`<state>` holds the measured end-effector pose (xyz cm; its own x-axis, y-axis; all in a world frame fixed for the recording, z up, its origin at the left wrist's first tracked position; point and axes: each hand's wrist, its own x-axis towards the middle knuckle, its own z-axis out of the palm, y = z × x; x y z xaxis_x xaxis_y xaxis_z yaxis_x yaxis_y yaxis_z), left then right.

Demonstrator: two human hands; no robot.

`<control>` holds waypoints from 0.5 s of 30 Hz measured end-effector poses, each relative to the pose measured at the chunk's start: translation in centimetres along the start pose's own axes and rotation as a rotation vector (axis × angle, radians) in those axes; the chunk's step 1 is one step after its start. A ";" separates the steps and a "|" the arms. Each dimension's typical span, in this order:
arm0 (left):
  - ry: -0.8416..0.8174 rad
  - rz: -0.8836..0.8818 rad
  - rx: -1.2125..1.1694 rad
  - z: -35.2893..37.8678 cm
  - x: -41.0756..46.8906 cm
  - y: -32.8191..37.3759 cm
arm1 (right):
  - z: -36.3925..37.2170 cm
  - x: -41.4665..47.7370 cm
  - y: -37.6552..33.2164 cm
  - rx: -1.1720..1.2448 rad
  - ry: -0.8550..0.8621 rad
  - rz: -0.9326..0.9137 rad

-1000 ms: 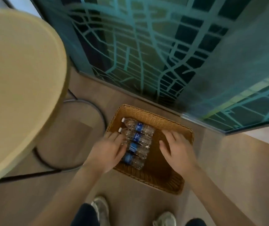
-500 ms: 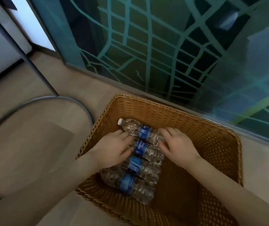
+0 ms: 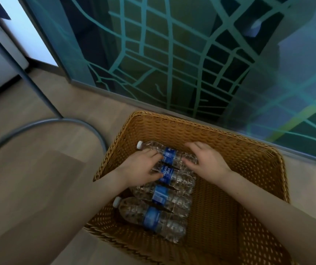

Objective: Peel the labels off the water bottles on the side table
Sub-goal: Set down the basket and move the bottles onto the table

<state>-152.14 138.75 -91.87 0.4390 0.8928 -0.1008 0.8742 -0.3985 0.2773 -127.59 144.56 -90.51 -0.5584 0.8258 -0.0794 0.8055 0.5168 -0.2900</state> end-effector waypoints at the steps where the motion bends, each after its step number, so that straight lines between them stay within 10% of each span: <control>1: -0.010 -0.008 0.000 0.4 0.2 -0.4 | 0.3 0.2 0.2 -0.002 -0.008 0.005; 15: -0.089 -0.079 0.003 3.7 1.1 -3.0 | 3.7 1.8 1.6 -0.063 -0.131 0.028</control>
<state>-153.53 140.10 -96.35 0.3853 0.8994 -0.2062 0.9072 -0.3284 0.2628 -128.10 146.05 -94.65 -0.5538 0.8053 -0.2118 0.8294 0.5109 -0.2260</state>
